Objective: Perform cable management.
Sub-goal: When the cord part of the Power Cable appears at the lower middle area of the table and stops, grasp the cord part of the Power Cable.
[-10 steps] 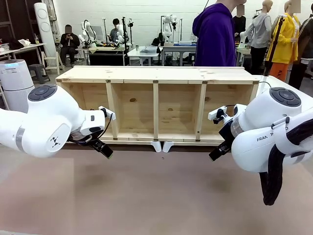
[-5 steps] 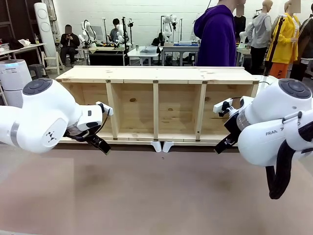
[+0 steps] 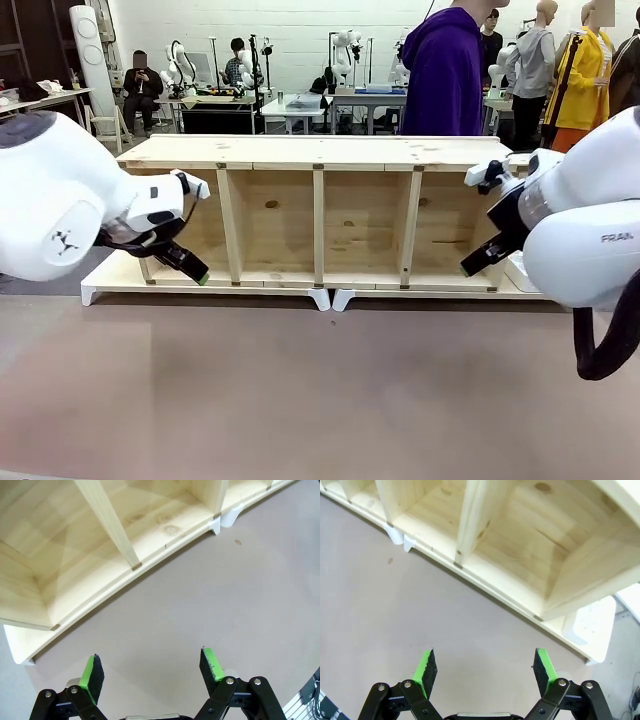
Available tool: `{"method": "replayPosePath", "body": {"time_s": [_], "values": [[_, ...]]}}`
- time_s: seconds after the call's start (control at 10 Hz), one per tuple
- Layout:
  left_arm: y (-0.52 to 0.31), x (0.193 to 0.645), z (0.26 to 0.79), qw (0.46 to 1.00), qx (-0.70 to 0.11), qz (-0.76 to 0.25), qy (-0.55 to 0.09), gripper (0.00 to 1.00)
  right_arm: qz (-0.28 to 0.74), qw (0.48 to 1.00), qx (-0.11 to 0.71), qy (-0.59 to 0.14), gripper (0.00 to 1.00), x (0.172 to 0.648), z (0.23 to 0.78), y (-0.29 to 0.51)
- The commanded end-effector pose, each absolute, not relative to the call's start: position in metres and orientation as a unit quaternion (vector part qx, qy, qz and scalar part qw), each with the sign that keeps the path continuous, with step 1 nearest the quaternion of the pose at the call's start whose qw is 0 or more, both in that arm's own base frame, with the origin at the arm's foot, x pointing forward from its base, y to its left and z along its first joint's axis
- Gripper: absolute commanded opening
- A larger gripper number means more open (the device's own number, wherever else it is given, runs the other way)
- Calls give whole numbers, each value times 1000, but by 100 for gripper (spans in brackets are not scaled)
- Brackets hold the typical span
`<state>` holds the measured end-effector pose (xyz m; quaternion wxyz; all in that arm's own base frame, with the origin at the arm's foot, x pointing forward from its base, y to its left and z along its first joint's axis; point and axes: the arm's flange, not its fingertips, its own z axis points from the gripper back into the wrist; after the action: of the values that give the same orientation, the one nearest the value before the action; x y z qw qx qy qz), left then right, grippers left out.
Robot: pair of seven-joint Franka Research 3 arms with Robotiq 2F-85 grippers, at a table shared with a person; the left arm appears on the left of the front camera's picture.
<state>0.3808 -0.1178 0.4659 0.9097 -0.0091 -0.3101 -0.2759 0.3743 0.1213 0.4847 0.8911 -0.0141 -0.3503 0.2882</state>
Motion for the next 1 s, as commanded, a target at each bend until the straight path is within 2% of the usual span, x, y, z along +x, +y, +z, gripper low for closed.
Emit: {"method": "replayPosePath", "body": {"time_s": [0.0, 0.5, 0.9], "values": [[-69, 277, 427, 904, -29, -274, -328, 100, 286, 890, -27, -356, 100, 297, 455, 81], [-27, 204, 443, 901, -15, -230, -368, 100, 249, 892, -39, -375, 100, 250, 476, 44], [-32, 166, 450, 898, 11, -222, -379, 100, 240, 885, -52, -395, 100, 223, 482, 34]]}}
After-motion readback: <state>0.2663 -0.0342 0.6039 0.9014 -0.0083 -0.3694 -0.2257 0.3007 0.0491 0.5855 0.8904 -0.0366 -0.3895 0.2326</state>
